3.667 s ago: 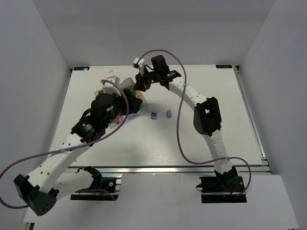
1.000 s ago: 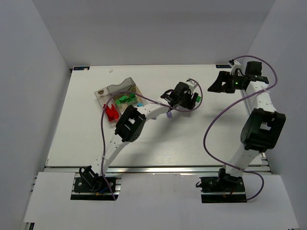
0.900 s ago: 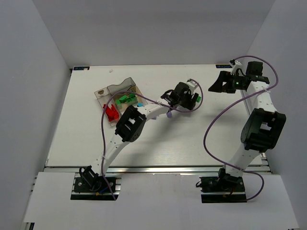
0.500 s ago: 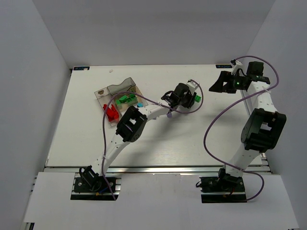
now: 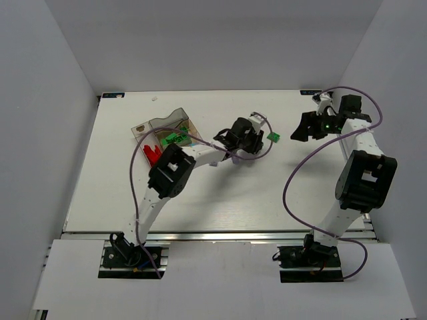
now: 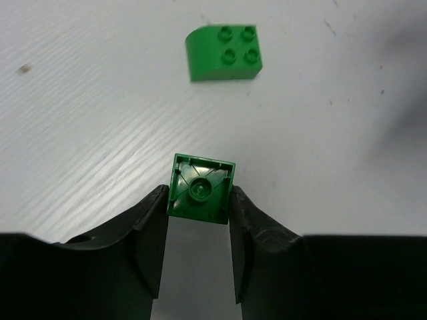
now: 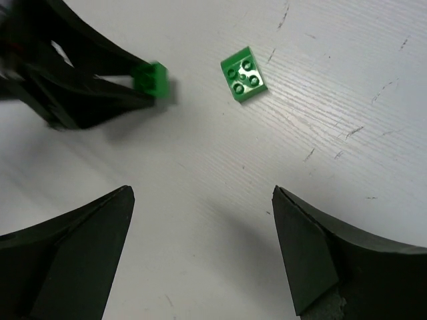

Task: Sort the legos into containers by color

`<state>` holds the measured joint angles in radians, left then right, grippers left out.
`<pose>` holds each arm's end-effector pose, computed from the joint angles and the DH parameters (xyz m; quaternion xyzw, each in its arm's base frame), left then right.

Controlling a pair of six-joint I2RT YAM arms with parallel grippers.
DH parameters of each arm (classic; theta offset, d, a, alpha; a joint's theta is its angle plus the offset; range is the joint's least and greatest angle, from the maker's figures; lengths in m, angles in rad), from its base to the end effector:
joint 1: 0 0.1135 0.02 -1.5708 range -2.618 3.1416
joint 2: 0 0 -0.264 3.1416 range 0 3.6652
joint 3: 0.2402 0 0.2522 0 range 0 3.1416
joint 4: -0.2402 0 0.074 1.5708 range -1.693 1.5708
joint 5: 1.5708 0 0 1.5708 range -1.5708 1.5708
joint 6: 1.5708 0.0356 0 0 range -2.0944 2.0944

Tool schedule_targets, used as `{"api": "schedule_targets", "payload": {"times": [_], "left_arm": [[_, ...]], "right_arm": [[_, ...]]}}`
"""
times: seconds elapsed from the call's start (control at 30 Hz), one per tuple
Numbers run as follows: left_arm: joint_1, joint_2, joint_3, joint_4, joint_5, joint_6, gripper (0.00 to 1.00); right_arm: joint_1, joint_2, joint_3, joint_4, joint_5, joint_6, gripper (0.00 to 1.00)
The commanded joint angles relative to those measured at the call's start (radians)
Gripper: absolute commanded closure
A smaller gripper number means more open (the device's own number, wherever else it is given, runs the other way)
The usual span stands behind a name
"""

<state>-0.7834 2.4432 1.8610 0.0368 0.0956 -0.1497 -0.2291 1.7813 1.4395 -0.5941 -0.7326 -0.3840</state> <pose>0.3897 -0.3929 0.1419 0.2935 0.8198 -0.2576 0.4189 0.3810 -0.0644 0.2652 -0.1801 0.8757 0.2365 0.3805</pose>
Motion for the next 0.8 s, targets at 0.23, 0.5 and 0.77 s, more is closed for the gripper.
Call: {"api": "schedule_targets", "payload": {"times": [0.23,0.5,0.77], "left_arm": [[0.159,-0.594,-0.339,-0.007,-0.040,-0.099,0.97],[0.329,-0.760,-0.473,-0.383,-0.275,-0.204,1.00],[0.472,-0.695,-0.477,-0.465,-0.238,-0.280,1.00]], "right_arm": [[0.025,0.001,-0.037,-0.015,-0.093,-0.351,0.11],[0.158,0.076,0.007,0.020,0.099,-0.497,0.11],[0.255,0.204,0.177,-0.004,0.180,-0.417,0.11]]}}
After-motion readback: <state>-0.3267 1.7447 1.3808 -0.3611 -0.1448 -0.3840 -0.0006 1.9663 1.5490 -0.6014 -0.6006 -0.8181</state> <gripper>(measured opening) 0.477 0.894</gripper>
